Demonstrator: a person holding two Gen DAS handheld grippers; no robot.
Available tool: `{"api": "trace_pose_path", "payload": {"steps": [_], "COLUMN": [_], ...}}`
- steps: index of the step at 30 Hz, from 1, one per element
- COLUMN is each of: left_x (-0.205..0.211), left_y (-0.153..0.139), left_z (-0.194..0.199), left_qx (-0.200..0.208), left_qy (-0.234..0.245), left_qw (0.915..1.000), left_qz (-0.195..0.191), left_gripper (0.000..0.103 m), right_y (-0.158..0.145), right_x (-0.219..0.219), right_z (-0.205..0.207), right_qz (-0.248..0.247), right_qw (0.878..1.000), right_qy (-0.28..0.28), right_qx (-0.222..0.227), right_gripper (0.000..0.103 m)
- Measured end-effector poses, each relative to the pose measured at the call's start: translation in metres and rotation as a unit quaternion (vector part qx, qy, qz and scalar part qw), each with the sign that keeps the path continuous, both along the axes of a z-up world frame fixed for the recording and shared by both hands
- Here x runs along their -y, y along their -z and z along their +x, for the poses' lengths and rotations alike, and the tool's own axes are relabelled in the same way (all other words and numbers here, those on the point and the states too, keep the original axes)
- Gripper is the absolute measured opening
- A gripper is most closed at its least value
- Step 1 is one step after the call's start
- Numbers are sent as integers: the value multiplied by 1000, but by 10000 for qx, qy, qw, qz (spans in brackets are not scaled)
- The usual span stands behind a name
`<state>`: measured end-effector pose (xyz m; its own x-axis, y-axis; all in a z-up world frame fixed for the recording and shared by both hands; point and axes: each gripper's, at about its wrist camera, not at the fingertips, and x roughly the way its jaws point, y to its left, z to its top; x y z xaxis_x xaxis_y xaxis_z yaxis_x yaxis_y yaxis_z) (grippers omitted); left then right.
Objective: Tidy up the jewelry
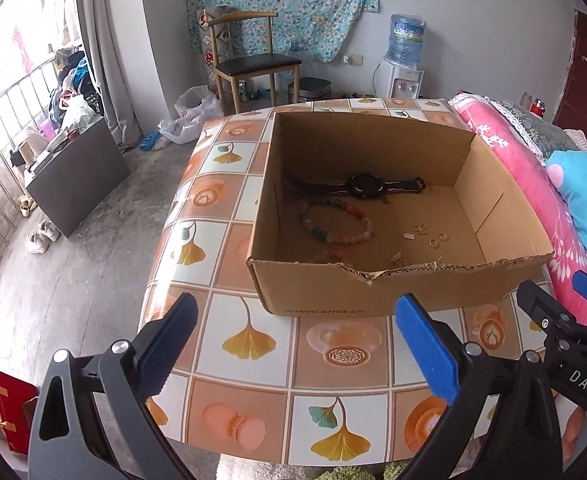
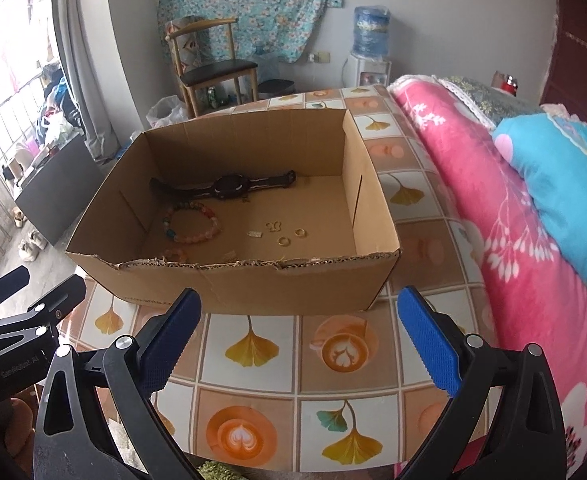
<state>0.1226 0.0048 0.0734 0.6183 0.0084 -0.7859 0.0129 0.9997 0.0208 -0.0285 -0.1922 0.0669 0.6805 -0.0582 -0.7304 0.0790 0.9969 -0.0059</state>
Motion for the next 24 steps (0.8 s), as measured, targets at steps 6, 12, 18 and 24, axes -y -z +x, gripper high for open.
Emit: {"api": "trace_pose_path", "payload": {"steps": [6,12,18,24], "left_x": [-3,-3,-2,-1], "left_y": [0,3,4,5], "left_z": [3,5,6,8], "left_qx": [-46,-122,-145,-152], "left_qy": [-84,-55,-64,-17], "left_qw": [9999,9999,9999,9999], "left_qz": [-59,-52,-47,-48], "left_gripper": [97,97,97,97], "right_y": [2,4,6,4], "right_x": [-5,-6,-2,2], "right_z": [4,7,9,10], "right_qz": [-69,-20,110,185], "right_qw": [9999,9996,9995,9994], "right_qy": [-146,-224,-197,-156], "right_qx": [-58,-147,-218,-227], "right_gripper": [95,95,95,95]}}
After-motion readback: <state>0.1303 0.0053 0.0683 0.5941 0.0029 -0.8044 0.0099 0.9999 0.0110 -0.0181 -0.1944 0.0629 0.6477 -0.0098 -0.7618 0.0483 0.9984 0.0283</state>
